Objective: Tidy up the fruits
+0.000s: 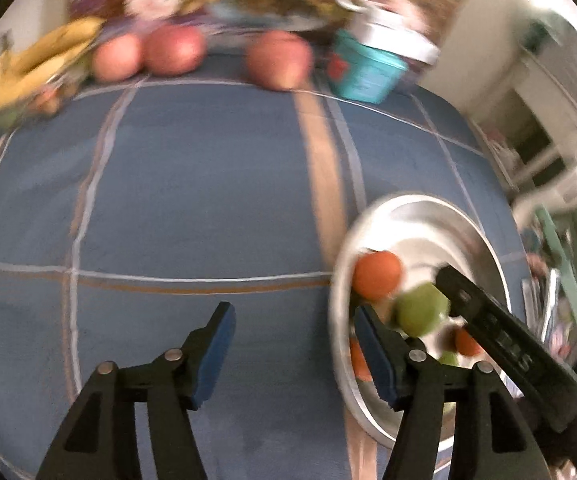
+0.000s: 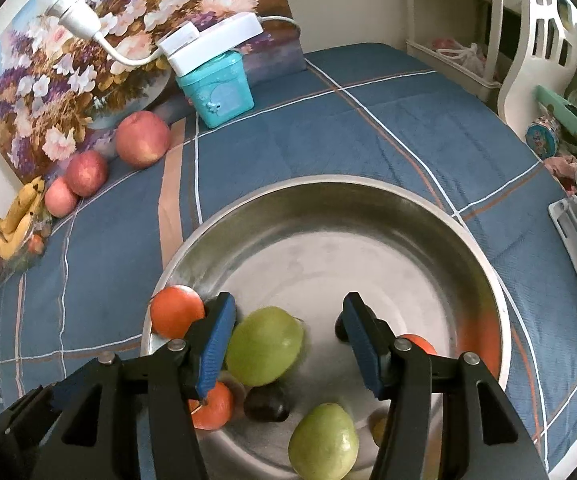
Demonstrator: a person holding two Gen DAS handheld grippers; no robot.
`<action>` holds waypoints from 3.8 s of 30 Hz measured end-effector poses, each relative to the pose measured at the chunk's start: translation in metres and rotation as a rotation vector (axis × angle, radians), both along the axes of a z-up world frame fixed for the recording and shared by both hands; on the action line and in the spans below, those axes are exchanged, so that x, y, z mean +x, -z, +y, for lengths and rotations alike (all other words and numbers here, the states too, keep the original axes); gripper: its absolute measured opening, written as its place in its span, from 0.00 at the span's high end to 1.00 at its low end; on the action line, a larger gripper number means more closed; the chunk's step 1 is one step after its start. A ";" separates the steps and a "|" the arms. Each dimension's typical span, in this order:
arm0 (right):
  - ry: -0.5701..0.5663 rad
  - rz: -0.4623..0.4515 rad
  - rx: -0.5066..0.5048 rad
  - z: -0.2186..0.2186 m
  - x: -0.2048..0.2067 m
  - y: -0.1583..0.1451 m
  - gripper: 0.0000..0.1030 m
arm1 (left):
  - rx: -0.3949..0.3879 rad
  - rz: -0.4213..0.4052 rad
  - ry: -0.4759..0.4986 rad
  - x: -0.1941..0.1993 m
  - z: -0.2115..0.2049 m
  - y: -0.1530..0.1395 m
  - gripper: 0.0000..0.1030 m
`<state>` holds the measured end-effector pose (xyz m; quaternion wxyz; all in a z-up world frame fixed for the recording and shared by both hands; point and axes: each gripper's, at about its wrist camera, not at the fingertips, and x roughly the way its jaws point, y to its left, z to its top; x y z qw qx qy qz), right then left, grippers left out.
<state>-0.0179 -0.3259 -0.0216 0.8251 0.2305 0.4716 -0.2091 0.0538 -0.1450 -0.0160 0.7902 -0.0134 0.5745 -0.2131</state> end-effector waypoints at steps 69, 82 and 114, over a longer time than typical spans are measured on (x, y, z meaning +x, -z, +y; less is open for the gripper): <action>-0.267 -0.007 -0.191 0.104 -0.058 -0.048 0.09 | 0.417 -0.106 -0.214 -0.067 0.109 -0.036 0.00; -0.270 0.002 -0.195 0.107 -0.057 -0.046 0.09 | 0.408 -0.091 -0.214 -0.067 0.108 -0.035 0.00; -0.276 0.010 -0.193 0.106 -0.056 -0.043 0.09 | 0.410 -0.085 -0.228 -0.066 0.114 -0.034 0.00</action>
